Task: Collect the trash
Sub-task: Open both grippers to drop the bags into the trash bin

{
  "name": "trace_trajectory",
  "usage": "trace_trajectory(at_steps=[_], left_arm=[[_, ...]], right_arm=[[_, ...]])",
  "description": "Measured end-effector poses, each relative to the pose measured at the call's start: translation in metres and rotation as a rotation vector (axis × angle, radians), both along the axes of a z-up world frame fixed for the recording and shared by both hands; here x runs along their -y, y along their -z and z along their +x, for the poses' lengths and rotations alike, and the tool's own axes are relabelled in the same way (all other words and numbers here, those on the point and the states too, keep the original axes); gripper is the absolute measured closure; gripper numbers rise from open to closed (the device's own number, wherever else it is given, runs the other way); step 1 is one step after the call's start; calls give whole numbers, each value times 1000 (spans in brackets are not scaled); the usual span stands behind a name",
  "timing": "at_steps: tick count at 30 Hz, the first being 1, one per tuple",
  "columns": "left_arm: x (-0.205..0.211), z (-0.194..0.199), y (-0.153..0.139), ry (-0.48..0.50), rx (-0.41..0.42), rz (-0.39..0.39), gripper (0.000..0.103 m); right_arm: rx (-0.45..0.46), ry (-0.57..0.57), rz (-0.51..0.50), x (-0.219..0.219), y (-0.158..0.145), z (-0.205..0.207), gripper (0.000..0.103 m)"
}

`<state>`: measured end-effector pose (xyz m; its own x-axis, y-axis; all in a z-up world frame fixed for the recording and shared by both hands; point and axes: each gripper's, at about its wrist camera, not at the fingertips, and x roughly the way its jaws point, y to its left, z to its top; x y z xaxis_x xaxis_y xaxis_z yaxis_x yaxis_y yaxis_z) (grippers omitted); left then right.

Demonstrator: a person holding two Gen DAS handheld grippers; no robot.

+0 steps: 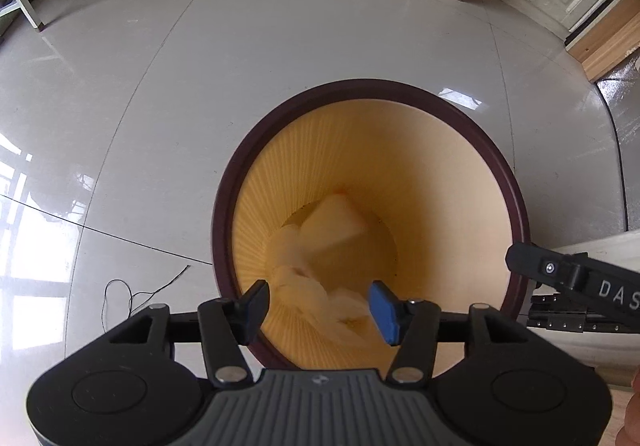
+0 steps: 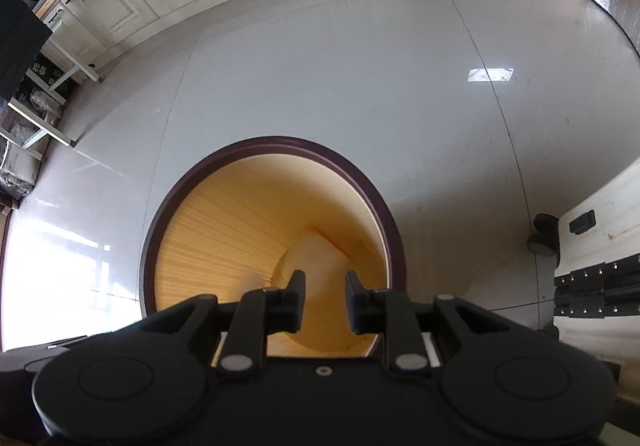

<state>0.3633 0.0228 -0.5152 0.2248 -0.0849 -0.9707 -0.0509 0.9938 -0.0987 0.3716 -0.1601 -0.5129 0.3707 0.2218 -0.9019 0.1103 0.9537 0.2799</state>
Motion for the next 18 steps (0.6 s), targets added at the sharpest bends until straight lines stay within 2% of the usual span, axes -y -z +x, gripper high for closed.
trace_trajectory(at_steps=[7, 11, 14, 18], left_arm=[[-1, 4, -12, -4, 19, 13, 37], [-3, 1, -20, -17, 41, 30, 23], [-10, -1, -26, -30, 49, 39, 19], [-20, -7, -38, -53, 63, 65, 11]], right_arm=[[-20, -40, -33, -5, 0, 1, 78], [-4, -68, -61, -7, -6, -2, 67], [13, -69, -90, -7, -12, -7, 59], [22, -79, -139, -7, -19, -16, 57]])
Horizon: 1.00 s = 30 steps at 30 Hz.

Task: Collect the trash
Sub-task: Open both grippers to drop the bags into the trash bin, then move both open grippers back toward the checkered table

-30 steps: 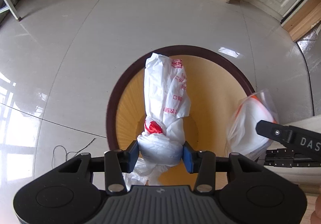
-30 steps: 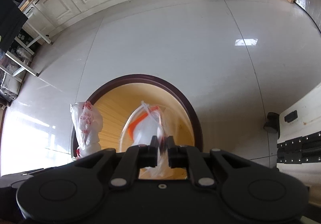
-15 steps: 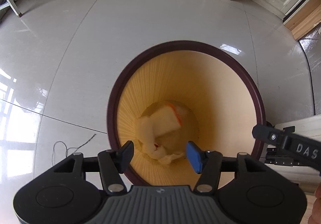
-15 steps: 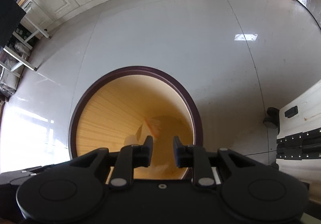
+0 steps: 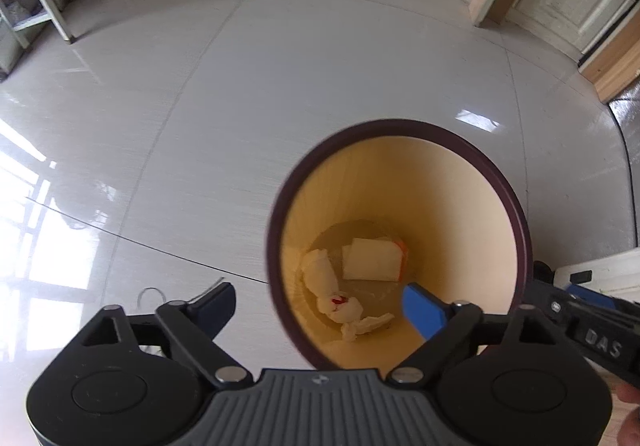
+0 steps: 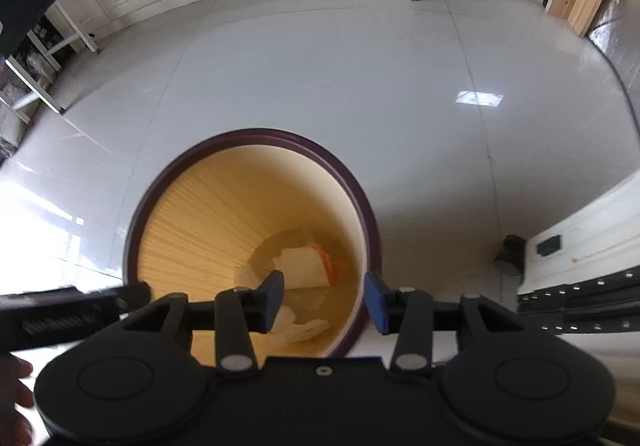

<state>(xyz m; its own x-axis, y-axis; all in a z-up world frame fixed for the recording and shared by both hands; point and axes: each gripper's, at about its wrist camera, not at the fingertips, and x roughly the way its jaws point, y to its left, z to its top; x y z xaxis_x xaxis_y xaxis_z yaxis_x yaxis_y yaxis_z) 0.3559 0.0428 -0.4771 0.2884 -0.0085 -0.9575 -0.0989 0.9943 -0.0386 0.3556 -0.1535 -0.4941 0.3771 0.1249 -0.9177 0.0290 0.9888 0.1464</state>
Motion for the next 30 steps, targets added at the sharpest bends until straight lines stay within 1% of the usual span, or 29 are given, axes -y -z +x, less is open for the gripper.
trace_trajectory(at_steps=[1, 2, 4, 8, 9, 12, 13, 15, 17, 19, 20, 23, 30], left_arm=[[-2, -1, -4, -4, 3, 5, 10], [-4, -3, -7, -7, 3, 9, 8], [-4, -8, -12, -6, 5, 12, 6], [-10, -21, -29, -1, 17, 1, 0], [-12, -25, -34, 0, 23, -2, 0], [-15, -34, -47, 1, 35, -1, 0], [-16, -38, -52, 3, 38, 1, 0], [-19, -46, -62, 7, 49, 7, 0], [-21, -56, -72, 10, 60, 16, 0], [-23, -64, -83, 7, 74, 19, 0], [-25, -69, -89, 6, 82, 18, 0], [-30, -82, -109, -1, 112, 18, 0], [-40, -115, -162, 2, 190, 44, 0]], right_arm=[[5, 0, -10, 1, -3, -4, 55], [10, 1, -16, 2, -7, -7, 49], [17, 6, -33, 3, -15, -14, 41], [26, 10, -57, 2, -30, -27, 33], [27, 12, -59, 1, -34, -30, 32], [43, 14, -63, 0, -47, -40, 25], [50, 17, -67, 0, -53, -44, 20], [67, 28, -76, 0, -64, -52, 15], [92, 33, -84, 0, -76, -60, 6], [110, 34, -96, -1, -89, -69, 5], [117, 31, -99, -1, -94, -72, 3], [148, 16, -112, -5, -114, -83, 0], [235, -19, -147, -15, -160, -108, 0]])
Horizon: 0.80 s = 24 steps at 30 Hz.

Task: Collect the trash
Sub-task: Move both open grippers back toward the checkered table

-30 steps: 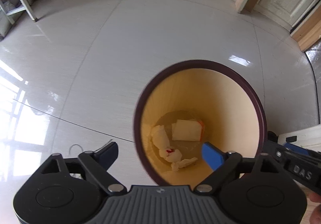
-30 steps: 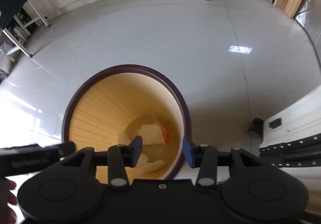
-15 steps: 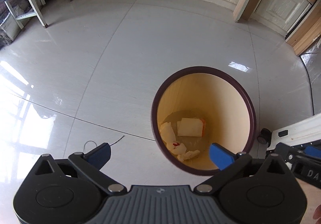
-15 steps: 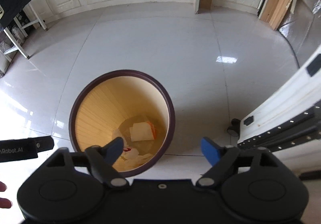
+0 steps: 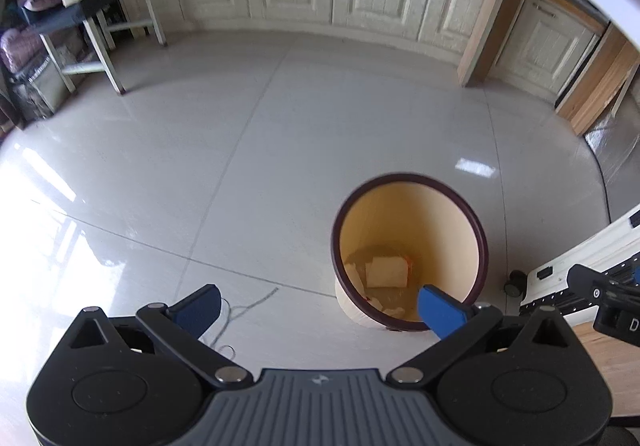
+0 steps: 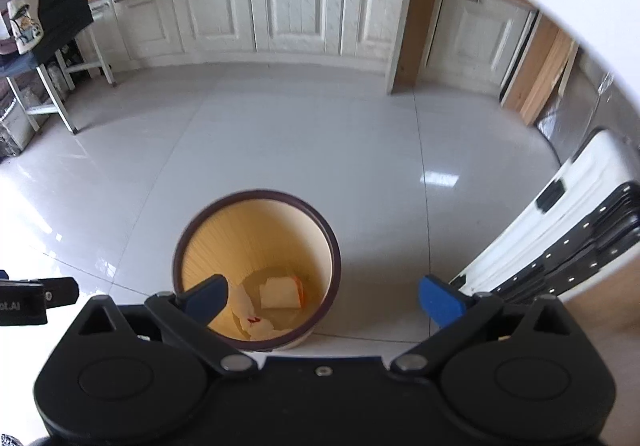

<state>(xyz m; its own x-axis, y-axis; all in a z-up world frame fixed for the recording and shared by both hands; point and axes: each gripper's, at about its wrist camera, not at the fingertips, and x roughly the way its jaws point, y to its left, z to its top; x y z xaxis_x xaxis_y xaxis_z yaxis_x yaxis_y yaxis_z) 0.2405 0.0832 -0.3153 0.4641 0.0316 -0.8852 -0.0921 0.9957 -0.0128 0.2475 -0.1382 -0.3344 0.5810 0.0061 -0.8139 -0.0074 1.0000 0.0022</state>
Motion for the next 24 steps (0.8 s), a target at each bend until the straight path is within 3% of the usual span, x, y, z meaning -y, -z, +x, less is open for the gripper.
trace_trajectory(at_steps=[11, 24], left_arm=[[-20, -44, -90, -5, 153, 9, 0], [-10, -87, -192, 2, 423, 6, 0]], right_arm=[[151, -19, -27, -14, -95, -51, 0], [352, -74, -4, -6, -198, -109, 0]])
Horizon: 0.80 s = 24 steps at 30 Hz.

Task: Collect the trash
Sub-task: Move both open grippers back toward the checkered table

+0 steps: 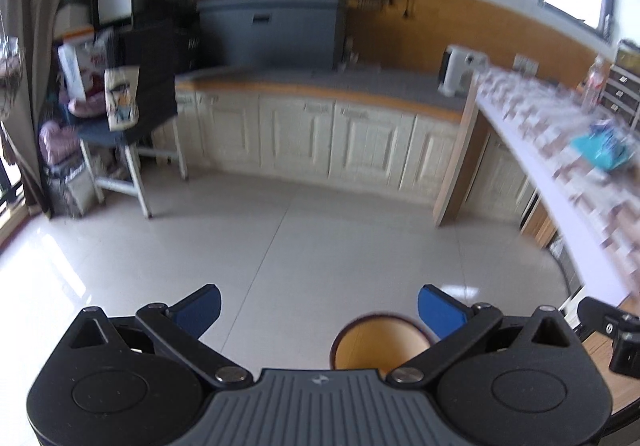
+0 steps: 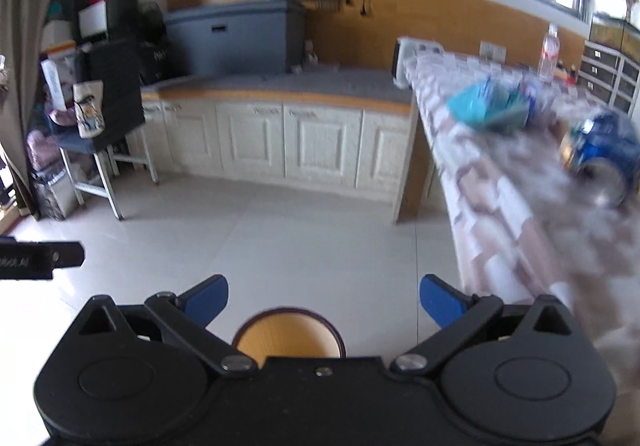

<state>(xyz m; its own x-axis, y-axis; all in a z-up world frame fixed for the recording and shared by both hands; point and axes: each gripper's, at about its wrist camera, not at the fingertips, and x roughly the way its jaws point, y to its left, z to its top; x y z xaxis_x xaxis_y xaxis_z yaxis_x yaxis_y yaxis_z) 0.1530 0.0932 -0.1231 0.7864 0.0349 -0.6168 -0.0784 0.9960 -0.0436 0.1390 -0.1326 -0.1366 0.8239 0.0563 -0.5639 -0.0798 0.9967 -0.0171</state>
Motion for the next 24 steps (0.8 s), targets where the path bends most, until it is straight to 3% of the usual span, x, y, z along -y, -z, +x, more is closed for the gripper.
trace_trajectory(at_steps=[8, 16, 24], left_arm=[[30, -23, -48, 50, 132, 11, 0], [69, -36, -74, 137, 219, 15, 0], [131, -25, -83, 339, 269, -9, 0]], right_arm=[[134, 13, -11, 24, -50, -37, 0], [229, 97, -3, 66, -80, -64, 0], [287, 251, -31, 137, -89, -84, 0]])
